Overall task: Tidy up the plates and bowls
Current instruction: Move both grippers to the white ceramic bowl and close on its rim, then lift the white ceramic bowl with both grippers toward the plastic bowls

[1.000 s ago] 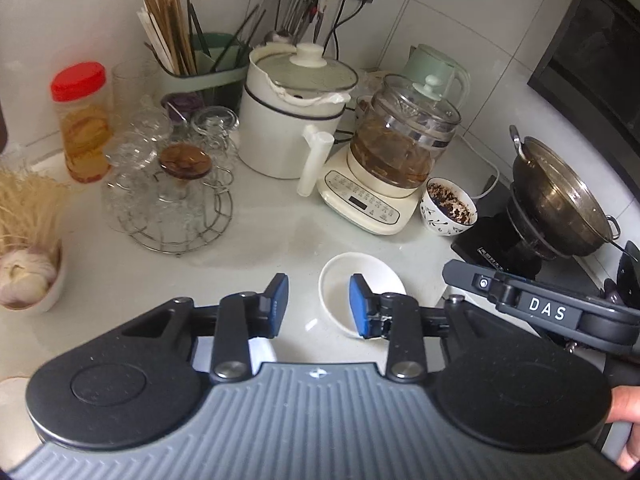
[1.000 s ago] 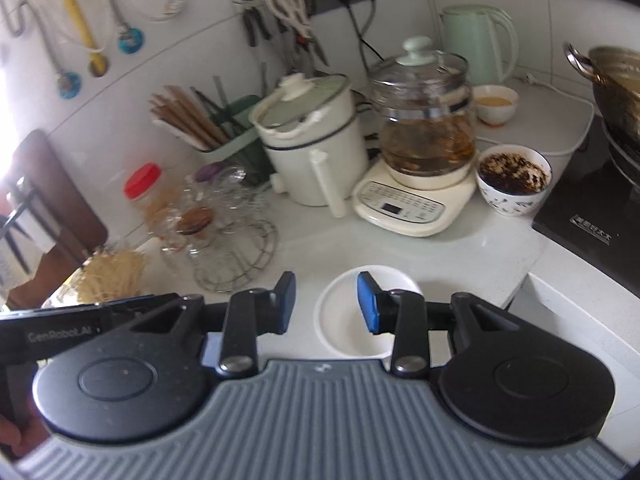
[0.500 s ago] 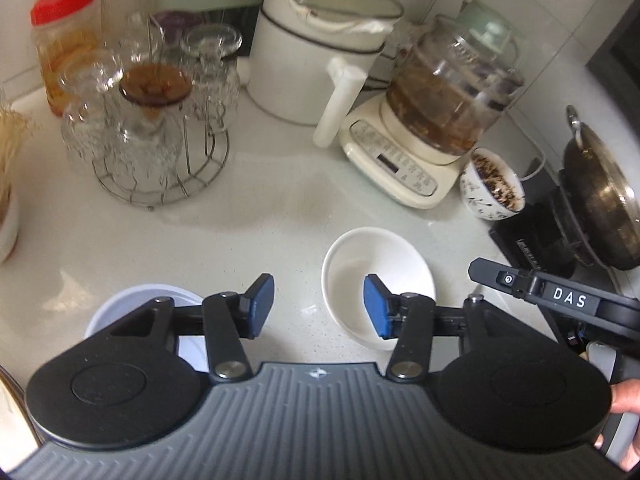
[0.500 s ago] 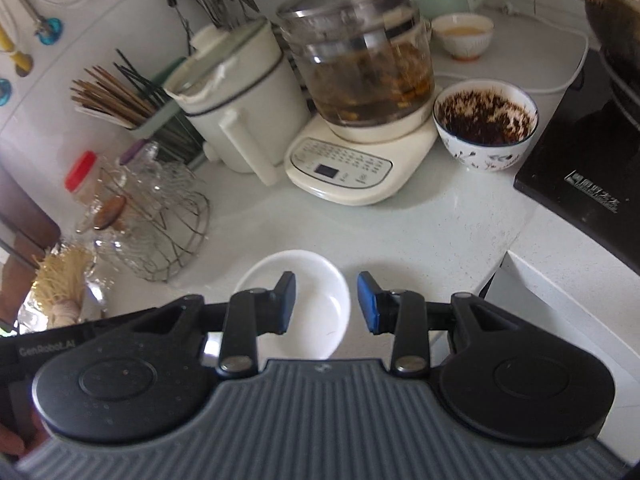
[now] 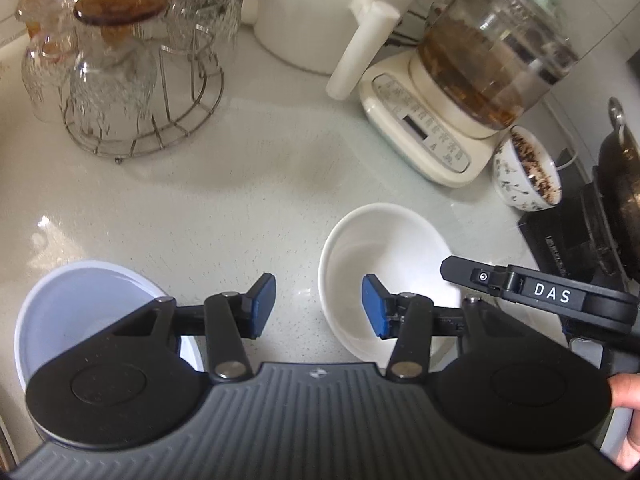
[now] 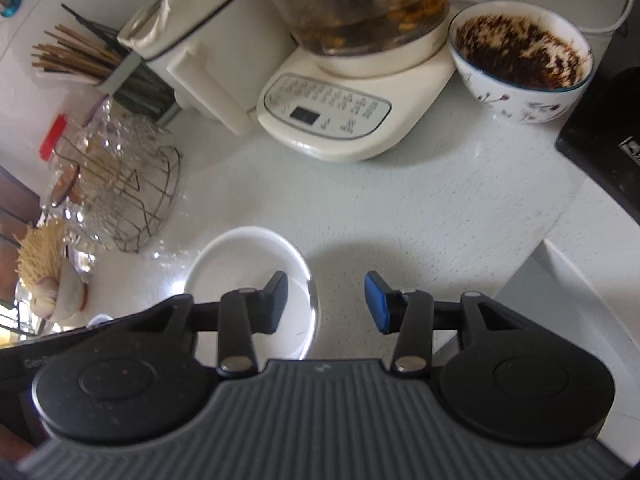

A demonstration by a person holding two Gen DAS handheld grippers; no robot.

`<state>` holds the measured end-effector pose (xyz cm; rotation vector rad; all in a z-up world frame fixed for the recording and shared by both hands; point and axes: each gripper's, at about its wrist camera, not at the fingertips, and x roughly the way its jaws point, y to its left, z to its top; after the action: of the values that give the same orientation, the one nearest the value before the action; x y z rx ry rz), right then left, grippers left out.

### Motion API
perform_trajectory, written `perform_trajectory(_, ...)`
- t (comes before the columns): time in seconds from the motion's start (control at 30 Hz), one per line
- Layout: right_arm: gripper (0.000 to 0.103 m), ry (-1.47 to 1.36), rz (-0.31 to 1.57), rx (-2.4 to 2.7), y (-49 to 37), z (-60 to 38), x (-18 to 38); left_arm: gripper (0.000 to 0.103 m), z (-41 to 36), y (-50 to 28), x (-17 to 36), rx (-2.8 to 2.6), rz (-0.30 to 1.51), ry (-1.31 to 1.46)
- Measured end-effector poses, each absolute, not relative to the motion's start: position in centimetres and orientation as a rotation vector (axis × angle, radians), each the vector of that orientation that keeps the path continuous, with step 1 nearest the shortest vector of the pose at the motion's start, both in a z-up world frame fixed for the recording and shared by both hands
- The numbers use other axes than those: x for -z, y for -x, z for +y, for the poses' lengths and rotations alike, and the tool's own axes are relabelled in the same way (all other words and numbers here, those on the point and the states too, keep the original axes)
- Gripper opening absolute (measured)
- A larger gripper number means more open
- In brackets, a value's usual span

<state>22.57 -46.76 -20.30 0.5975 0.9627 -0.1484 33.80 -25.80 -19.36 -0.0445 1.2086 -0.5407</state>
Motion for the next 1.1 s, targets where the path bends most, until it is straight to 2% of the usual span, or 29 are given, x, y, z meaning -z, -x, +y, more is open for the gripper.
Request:
perform_trajectory(0.2, 0.046, -0.604, 1.014, 0.108, -23.6, -46.6, 21.6, 0.035, -26.3, -34.1, 20.9, 0.518, 1.236, 0.026)
perform_trajectory(0.33, 0.044, -0.600, 1.031, 0.096, -24.0, -46.7, 22.1, 0.029, -26.3, -34.2, 21.7, 0.503, 1.247, 0.046)
perform_trajectory(0.43, 0.038, -0.605, 1.045, 0.085, -24.3, -46.8, 22.5, 0.025, -26.4, -34.3, 21.9, 0.501, 1.246, 0.054)
perform_trajectory(0.5, 0.030, -0.611, 1.051, 0.082, -24.3, -46.8, 22.7, 0.022, -26.6, -34.4, 22.0, 0.504, 1.246, 0.057)
perform_trajectory(0.63, 0.024, -0.600, 1.048, 0.081, -24.3, -46.6, 22.6, 0.019, -27.2, -34.4, 22.1, 0.514, 1.250, 0.020)
perform_trajectory(0.7, 0.018, -0.593, 1.046, 0.075, -24.3, -46.4, 22.6, 0.012, -27.5, -34.3, 22.1, 0.527, 1.244, 0.011)
perform_trajectory(0.9, 0.008, -0.601, 1.038, 0.079, -24.1, -46.1, 22.5, 0.008, -27.6, -34.1, 22.1, 0.551, 1.242, 0.018)
perform_trajectory(1.1, 0.008, -0.619, 1.024, 0.087, -23.7, -45.9, 21.9, 0.007, -27.3, -34.1, 21.4, 0.568, 1.233, 0.028)
